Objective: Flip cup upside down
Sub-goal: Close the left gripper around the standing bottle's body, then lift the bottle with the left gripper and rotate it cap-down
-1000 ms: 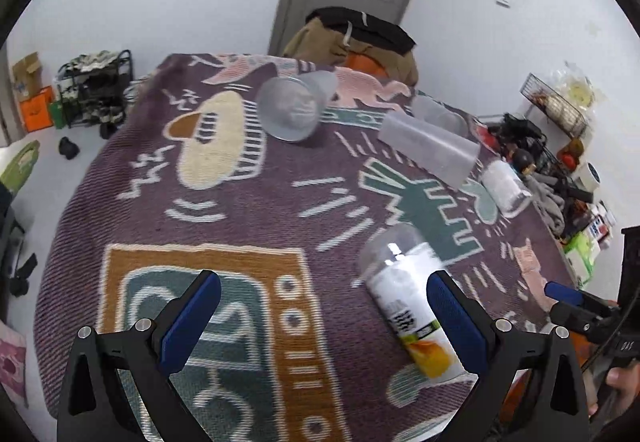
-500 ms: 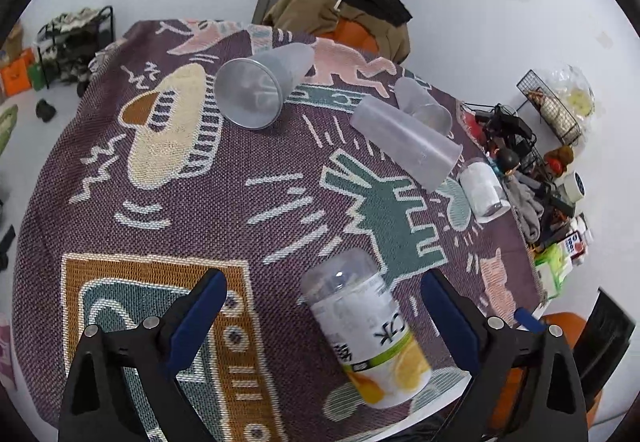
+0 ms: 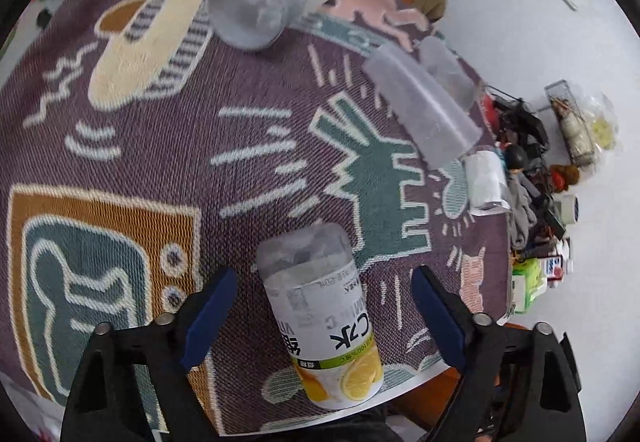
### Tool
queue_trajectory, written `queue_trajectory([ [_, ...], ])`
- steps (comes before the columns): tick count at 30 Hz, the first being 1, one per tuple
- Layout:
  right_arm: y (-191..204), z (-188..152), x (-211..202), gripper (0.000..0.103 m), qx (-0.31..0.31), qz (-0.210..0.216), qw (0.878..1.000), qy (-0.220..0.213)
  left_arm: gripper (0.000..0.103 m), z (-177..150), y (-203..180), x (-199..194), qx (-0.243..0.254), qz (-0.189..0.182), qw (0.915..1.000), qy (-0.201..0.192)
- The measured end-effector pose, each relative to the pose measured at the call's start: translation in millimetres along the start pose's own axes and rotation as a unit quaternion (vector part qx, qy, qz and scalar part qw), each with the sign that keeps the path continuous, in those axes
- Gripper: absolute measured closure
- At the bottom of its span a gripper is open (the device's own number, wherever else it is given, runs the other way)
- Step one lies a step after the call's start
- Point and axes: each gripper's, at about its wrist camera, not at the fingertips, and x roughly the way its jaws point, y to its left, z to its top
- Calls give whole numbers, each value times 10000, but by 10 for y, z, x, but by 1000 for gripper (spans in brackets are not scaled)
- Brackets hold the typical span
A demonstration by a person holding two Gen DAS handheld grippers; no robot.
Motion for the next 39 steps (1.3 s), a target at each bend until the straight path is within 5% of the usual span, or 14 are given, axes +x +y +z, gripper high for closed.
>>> queue_trajectory([
  [18,-60,-41,69,4,169,249,9995,132,20,176,-17,521,-752,561,9945,464],
  [22,-59,-41,78,4,146,204,9996,134,34,191,-13,639,-747,619,9932,642],
  [32,-67,-59,97,4,170,195,9995,169,39,266,-85,295,-473,360,9982,121],
  [39,-86,-71,123,4,191,177,9995,205,39,284,-267,-107,231,488,9966,-624],
])
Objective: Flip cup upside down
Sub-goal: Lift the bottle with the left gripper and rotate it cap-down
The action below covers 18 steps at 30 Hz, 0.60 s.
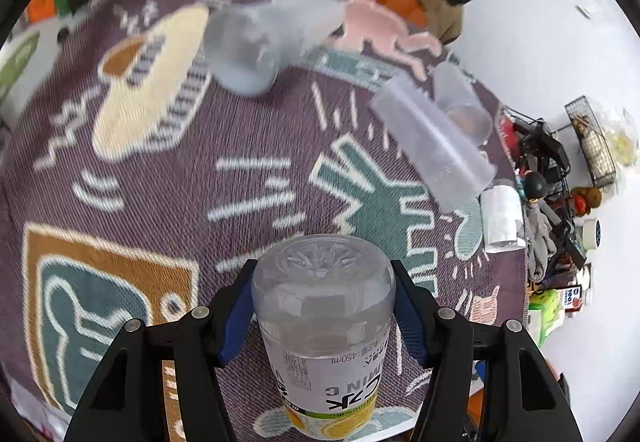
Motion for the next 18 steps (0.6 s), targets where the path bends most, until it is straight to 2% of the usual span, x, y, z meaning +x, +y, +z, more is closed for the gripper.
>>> queue_trajectory([
  [4,-1,-2,0,4,-8,-13,10000,-5,39,-41,-121,-119,480,195,9977,-429],
  [6,-2,0,0,4,-3,-8,10000,-4,39,-78,-213,-153,834,340,9935,-701],
  [9,-15,-3,7,4,39,33,10000,18,39,-171,-314,-203,1387,439,9840,-1027],
  [13,-36,-8,14,4,59,10,10000,27,39,-288,-469,-158,1883,569,9711,-1353],
  [18,-52,-12,19,4,67,-6,10000,23,39,-406,-622,-177,2456,699,9474,-1927],
])
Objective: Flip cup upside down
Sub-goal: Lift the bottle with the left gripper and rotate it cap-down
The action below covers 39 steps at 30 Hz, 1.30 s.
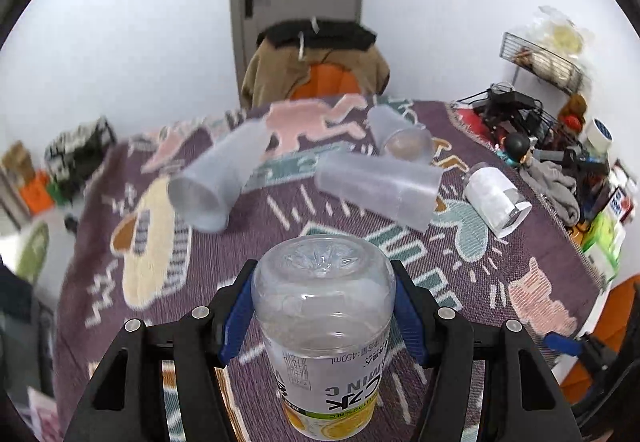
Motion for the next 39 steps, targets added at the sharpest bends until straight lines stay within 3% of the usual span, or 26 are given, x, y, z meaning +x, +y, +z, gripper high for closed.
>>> queue_trajectory([
  [3,-10,-2,14,4,5,-21,10000,12,39,-4,-73,-22,236,70,9992,-324],
  [8,-16,1,43,4,25,-44,10000,18,39,-54,-106,-5,218,36,9964,-815],
  [17,-68,0,84,4,75,-106,9999,34,39,-183,-270,167,340,-236,9943,-983],
  [29,-106,-10,116,4,115,-130,9998,66,38,-422,-279,83,529,-400,9869,-1473],
  [34,-68,-6,116,4,92,-93,9999,78,38,-527,-305,-15,750,-398,9860,-1432],
  [39,-30,-18,133,4,53,-65,9999,123,38,-527,-264,-41,667,-422,9906,-1121],
])
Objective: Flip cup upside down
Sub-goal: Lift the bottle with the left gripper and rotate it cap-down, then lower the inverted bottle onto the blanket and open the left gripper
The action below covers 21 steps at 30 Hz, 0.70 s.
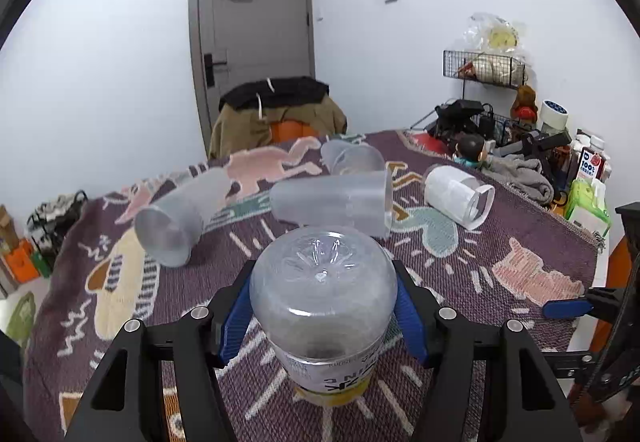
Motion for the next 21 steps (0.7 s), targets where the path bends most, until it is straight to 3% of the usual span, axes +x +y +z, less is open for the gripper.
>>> queue_trajectory([
  [4,20,-14,14,4,10,7,10000,61,34,22,-55,-1,149,28,9999,61],
  [6,30,-17,9,4,-8,10,10000,61,19,35,-73,-7,151,-34,9998,109],
  [7,34,-16,4,4,-13,5,10000,60,17,42,-77,-15,150,-30,9998,94],
  [13,19,-8,-14,4,15,6,10000,48,13,129,-1,-110,34,18,10000,-15],
  [17,40,13,-34,4,-18,84,10000,50,1,187,98,-257,-100,126,9997,-172],
  [21,114,46,-106,4,-98,150,9998,-53,0,225,180,-426,-160,257,9990,-324],
])
